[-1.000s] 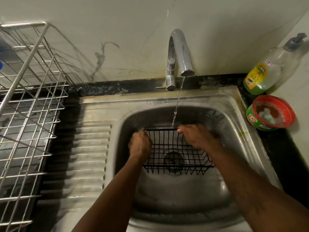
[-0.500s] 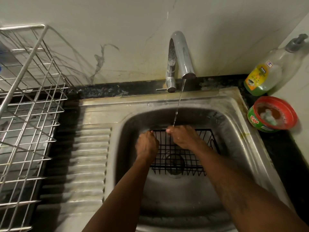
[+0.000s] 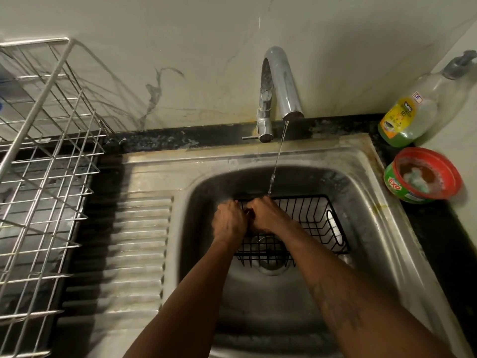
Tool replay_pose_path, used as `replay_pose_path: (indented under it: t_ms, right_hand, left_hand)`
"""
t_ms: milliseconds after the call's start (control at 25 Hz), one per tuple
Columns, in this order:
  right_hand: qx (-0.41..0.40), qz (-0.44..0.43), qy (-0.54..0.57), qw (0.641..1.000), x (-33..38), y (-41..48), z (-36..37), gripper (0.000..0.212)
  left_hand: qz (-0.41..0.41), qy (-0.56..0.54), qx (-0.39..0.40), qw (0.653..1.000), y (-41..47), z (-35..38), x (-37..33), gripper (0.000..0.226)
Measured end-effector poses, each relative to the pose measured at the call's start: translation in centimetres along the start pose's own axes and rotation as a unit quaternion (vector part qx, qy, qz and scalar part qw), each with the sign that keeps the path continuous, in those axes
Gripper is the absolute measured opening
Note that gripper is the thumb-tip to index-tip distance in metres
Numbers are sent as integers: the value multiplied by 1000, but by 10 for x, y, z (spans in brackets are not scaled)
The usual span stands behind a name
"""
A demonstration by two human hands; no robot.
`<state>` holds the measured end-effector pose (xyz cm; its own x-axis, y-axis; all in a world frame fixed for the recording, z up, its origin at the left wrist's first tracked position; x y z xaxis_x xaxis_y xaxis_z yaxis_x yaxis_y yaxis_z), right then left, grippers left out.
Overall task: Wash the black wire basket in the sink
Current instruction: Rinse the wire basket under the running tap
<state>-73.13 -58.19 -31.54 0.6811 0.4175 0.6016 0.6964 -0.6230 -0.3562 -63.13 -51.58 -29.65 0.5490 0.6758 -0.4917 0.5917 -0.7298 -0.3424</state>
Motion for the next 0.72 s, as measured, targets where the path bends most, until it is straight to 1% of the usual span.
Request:
replay_pose_path:
  t_ms: [40, 120, 160, 240, 280, 320, 360, 400, 480, 560, 600, 720]
  right_hand:
    - [3, 22, 10, 1000, -12, 1, 0, 16]
    - [-16, 81, 2, 997, -44, -4, -14, 3]
    - [-34, 122, -13, 992, -61, -10, -27, 5]
    - [-61, 185, -61, 979, -80, -21, -47, 17]
    - [-61, 183, -109, 975, -72, -21, -51, 21]
    - [-40, 160, -155, 974, -56, -15, -47, 22]
    - [-10, 125, -173, 977, -34, -8, -34, 19]
    - [10, 87, -166, 982, -12, 0, -19, 16]
    - [31, 56, -109, 992, 8, 10, 2, 11]
    - [26, 76, -60, 995, -12, 12, 0, 6]
    - [14, 100, -53, 993, -30, 7, -8, 7]
    - [-49, 181, -42, 981, -75, -9, -28, 20]
  left_hand:
    - [-1, 0, 2, 1000, 0, -1, 4, 20]
    - [-21, -9, -11, 1000, 3, -11, 16, 22]
    - [-28, -10, -17, 999, 5, -17, 22, 23]
    - [-13, -9, -19, 1000, 7, -20, 25, 20]
    - [-2, -9, -18, 1000, 6, -17, 21, 20]
    - [-2, -18, -14, 1000, 3, -13, 16, 21]
    - [-9, -29, -9, 999, -1, -8, 11, 24]
    - [-14, -38, -7, 999, -2, -3, 9, 25]
    - [-19, -30, -2, 999, -3, -4, 8, 26]
    - [-21, -19, -5, 1000, 1, -16, 18, 23]
    - [-12, -5, -6, 1000, 4, -20, 23, 22]
    - [-13, -9, -11, 1000, 3, -21, 32, 21]
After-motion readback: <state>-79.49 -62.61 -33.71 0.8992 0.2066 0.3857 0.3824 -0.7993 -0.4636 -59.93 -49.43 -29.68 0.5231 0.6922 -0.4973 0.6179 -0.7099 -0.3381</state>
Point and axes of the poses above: each hand's wrist, its own y-axis towards the middle knuckle, its own z-axis out of the palm, x = y × z, the point moved 6 cm from there along y, towards the middle knuckle, and after that the axes turned 2 degrees about -y, right-handed, at the moved point
